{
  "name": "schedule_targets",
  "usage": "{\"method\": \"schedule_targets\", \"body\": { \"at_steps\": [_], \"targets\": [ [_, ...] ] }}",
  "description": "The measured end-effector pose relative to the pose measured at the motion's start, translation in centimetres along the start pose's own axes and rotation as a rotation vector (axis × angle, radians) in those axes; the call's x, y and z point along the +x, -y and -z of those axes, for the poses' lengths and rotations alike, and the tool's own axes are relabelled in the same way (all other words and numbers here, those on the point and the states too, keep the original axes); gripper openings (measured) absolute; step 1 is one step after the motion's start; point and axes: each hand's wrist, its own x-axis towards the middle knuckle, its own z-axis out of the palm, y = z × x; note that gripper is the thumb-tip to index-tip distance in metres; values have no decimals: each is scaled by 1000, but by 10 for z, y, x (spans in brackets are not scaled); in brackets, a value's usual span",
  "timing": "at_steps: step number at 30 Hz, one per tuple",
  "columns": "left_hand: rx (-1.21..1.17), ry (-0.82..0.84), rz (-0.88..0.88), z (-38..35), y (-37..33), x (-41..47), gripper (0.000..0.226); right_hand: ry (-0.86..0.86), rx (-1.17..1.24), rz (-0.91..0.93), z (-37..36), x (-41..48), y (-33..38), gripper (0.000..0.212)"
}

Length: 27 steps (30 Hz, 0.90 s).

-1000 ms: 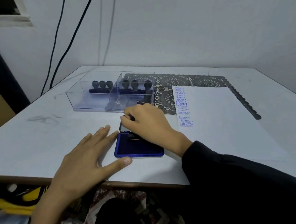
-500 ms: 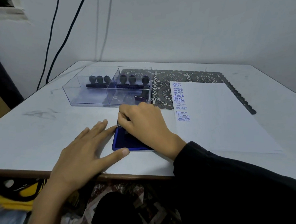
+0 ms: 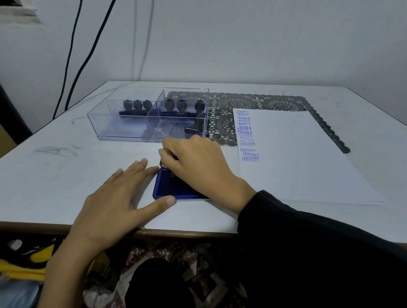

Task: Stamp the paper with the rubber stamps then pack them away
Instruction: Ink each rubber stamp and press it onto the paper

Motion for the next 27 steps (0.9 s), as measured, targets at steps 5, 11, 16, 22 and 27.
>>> {"method": "schedule_targets", "body": {
  "at_steps": [5,11,16,22,27],
  "targets": [
    [-251,-96,-57,-3,2,-5,94,43,127,-46,16,10,-19,35],
    [-381,-161,-322,-15,-46,-14,71,49,127,-157,46,10,-73,42],
    [-212,-114,-420,-41,-99,-12,66,80,58,-201,55,-10,-106,45],
    [27,-167,-452,-81,-123,-16,64,126,26,-236,56,-23,-114,47],
    [97,-190,-442,-85,-124,-16,64,150,11,-223,54,-24,-115,46]
  ]
}}
